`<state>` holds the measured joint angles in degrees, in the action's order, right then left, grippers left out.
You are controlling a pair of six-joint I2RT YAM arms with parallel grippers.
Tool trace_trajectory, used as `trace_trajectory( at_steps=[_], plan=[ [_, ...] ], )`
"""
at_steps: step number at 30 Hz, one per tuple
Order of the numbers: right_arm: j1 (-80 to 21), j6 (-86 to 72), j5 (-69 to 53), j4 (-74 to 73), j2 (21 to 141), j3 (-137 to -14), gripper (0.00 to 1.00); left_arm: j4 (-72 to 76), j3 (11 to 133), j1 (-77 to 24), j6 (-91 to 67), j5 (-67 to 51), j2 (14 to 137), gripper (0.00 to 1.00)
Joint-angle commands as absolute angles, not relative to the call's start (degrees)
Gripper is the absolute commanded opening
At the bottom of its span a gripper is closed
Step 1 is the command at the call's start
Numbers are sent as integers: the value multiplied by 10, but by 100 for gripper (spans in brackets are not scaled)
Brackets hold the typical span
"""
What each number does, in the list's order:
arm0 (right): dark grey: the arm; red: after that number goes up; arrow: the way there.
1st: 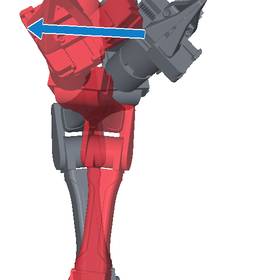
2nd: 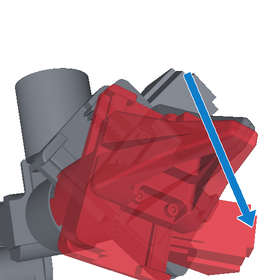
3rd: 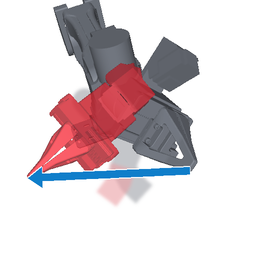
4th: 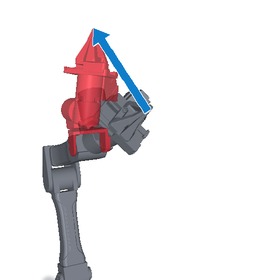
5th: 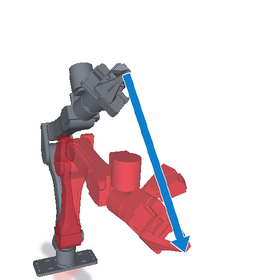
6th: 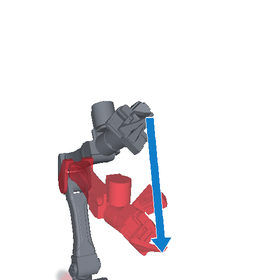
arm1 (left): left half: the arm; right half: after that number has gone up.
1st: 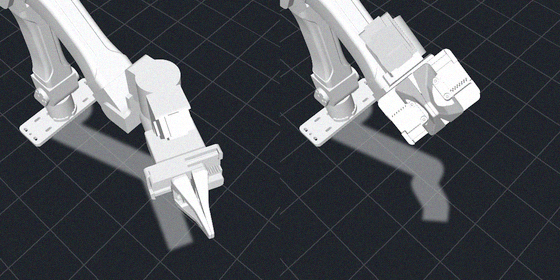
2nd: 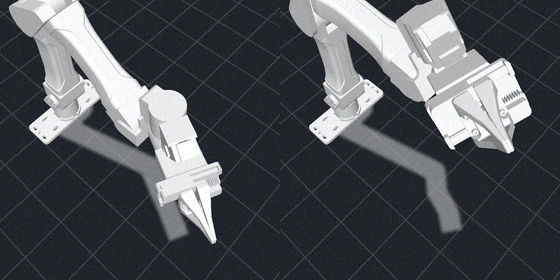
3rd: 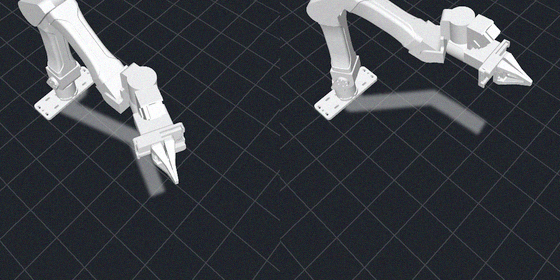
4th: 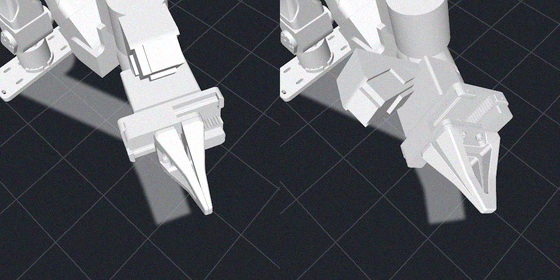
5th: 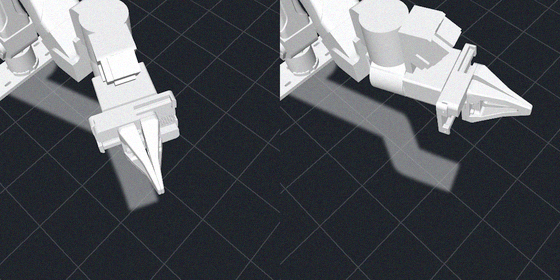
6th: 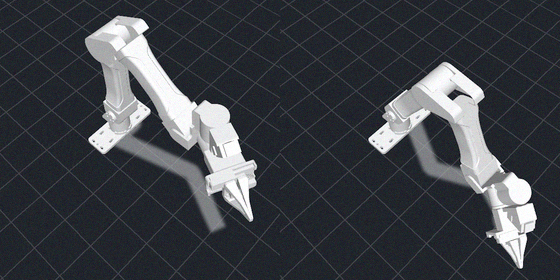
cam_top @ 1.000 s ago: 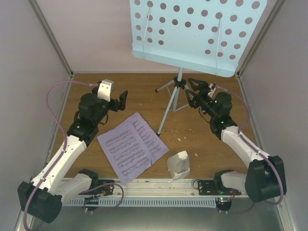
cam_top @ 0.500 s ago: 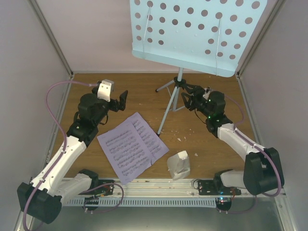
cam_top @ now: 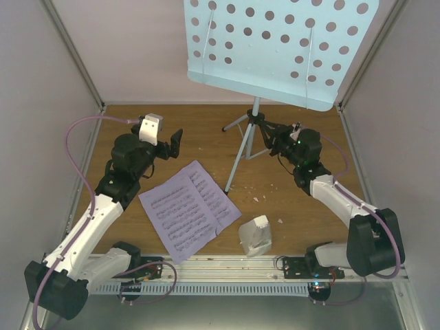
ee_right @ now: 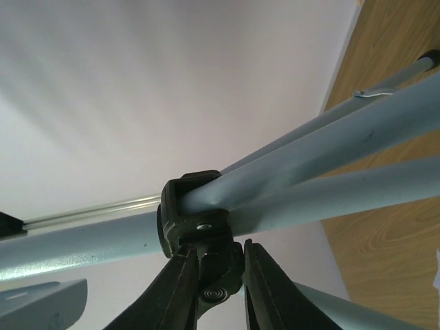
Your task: Pack up the instrument practice props
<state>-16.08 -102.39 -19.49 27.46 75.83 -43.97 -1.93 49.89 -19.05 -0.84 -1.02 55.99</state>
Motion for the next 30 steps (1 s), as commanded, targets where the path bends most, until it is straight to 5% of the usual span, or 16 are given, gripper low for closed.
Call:
trace_trajectory(
  at_steps=[1,11,30],
  plan=[
    [-167,-1020,-197,271,768,-447,18,9,493,-195,-4,-5,551,99],
    [-168,-1011,-195,286,776,-442,1,9,494,-196,-4,-5,552,99],
    [-212,-608,5,117,710,-526,1,9,493,-196,-4,-5,556,99]
  ],
)
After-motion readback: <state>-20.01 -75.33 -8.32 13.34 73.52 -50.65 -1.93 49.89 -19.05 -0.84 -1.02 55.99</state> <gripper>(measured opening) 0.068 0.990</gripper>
